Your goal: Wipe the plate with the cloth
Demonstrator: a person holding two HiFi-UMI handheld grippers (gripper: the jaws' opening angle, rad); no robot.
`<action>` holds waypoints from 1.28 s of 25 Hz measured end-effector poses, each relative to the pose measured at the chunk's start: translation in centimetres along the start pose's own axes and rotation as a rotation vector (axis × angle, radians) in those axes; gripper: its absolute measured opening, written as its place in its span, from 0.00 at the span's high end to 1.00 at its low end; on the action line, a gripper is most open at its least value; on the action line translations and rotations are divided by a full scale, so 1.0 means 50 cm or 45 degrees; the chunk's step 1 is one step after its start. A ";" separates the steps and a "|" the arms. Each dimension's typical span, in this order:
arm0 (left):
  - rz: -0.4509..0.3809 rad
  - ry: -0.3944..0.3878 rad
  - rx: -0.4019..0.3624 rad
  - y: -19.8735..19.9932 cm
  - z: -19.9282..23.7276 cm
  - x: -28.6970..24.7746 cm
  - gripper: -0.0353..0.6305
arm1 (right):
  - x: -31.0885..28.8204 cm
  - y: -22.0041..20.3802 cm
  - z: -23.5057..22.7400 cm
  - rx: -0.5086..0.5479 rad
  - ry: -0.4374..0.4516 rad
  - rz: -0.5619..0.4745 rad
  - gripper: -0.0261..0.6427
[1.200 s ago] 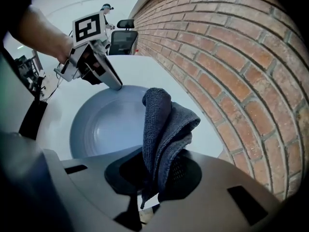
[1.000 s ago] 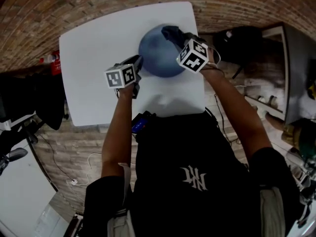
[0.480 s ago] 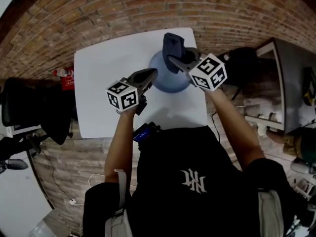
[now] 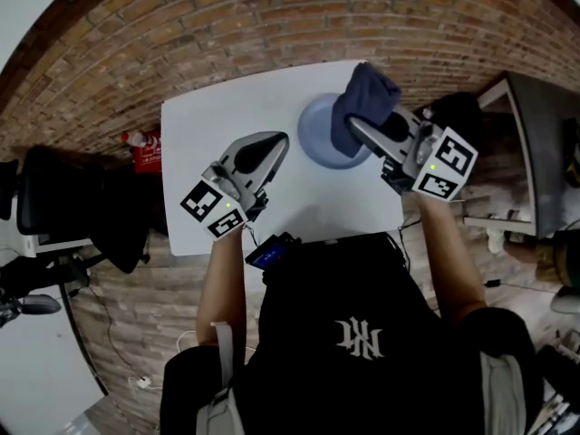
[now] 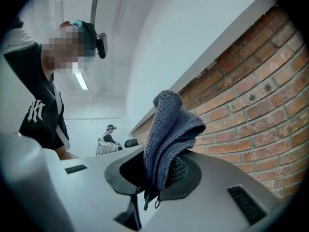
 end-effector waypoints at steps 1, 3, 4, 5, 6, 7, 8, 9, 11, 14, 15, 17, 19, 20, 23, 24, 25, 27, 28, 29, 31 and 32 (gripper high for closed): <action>-0.027 -0.007 -0.013 0.015 -0.011 0.018 0.94 | 0.007 0.007 0.015 0.005 -0.015 -0.013 0.85; -0.080 -0.021 -0.029 0.039 -0.033 0.052 0.94 | 0.019 0.015 0.043 0.011 -0.052 -0.020 0.85; -0.101 -0.025 -0.043 0.047 -0.044 0.067 0.94 | 0.022 0.017 0.056 0.017 -0.063 -0.021 0.85; -0.112 -0.025 -0.065 0.054 -0.052 0.080 0.94 | 0.024 0.018 0.067 0.027 -0.068 -0.020 0.85; -0.115 -0.019 -0.094 0.057 -0.061 0.090 0.94 | 0.025 0.016 0.077 0.039 -0.066 -0.015 0.85; -0.115 -0.010 -0.122 0.058 -0.070 0.099 0.94 | 0.028 0.012 0.088 0.049 -0.059 -0.003 0.85; -0.117 0.002 -0.142 0.058 -0.080 0.107 0.94 | 0.032 0.007 0.100 0.053 -0.050 0.011 0.85; -0.123 0.015 -0.151 0.057 -0.091 0.114 0.94 | 0.039 0.001 0.113 0.045 -0.038 0.024 0.85; -0.130 0.040 -0.162 0.052 -0.111 0.129 0.94 | 0.056 -0.007 0.144 -0.005 -0.007 0.038 0.85; -0.095 0.046 -0.169 0.041 -0.142 0.141 0.94 | 0.079 -0.016 0.194 -0.011 0.044 0.087 0.85; -0.092 0.043 -0.164 0.040 -0.157 0.143 0.94 | 0.087 -0.021 0.211 0.006 0.061 0.112 0.85; -0.105 0.037 -0.158 0.039 -0.197 0.143 0.94 | 0.111 -0.028 0.240 0.029 0.096 0.144 0.85; -0.093 0.052 -0.167 0.027 -0.239 0.140 0.94 | 0.147 -0.031 0.266 0.031 0.123 0.148 0.85; -0.080 0.064 -0.171 0.018 -0.262 0.138 0.94 | 0.168 -0.031 0.280 0.028 0.132 0.146 0.85; -0.075 0.062 -0.148 0.007 -0.342 0.125 0.94 | 0.240 -0.031 0.325 0.015 0.154 0.134 0.85; -0.063 0.055 -0.146 0.001 -0.373 0.119 0.94 | 0.269 -0.034 0.339 0.004 0.165 0.135 0.85; -0.034 0.043 -0.153 -0.009 -0.404 0.111 0.94 | 0.299 -0.039 0.352 -0.010 0.176 0.139 0.85; 0.056 0.003 -0.187 -0.037 -0.470 0.088 0.94 | 0.361 -0.051 0.372 -0.049 0.186 0.140 0.85; 0.100 -0.014 -0.202 -0.049 -0.503 0.077 0.94 | 0.389 -0.055 0.382 -0.070 0.188 0.130 0.85; 0.132 -0.024 -0.207 -0.059 -0.534 0.069 0.94 | 0.414 -0.059 0.391 -0.087 0.193 0.119 0.85; 0.148 -0.034 -0.180 -0.069 -0.585 0.066 0.94 | 0.454 -0.068 0.409 -0.101 0.212 0.109 0.85; 0.138 -0.035 -0.160 -0.072 -0.604 0.070 0.94 | 0.467 -0.074 0.417 -0.100 0.226 0.111 0.85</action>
Point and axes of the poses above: the fingertips, and each gripper's own axes: x backward along the fingers, z to its left, y out of its top, the point moved 5 cm from there along x, backward along the fingers, and after that the axes turned 3 degrees about -z, right-handed, at the moved point
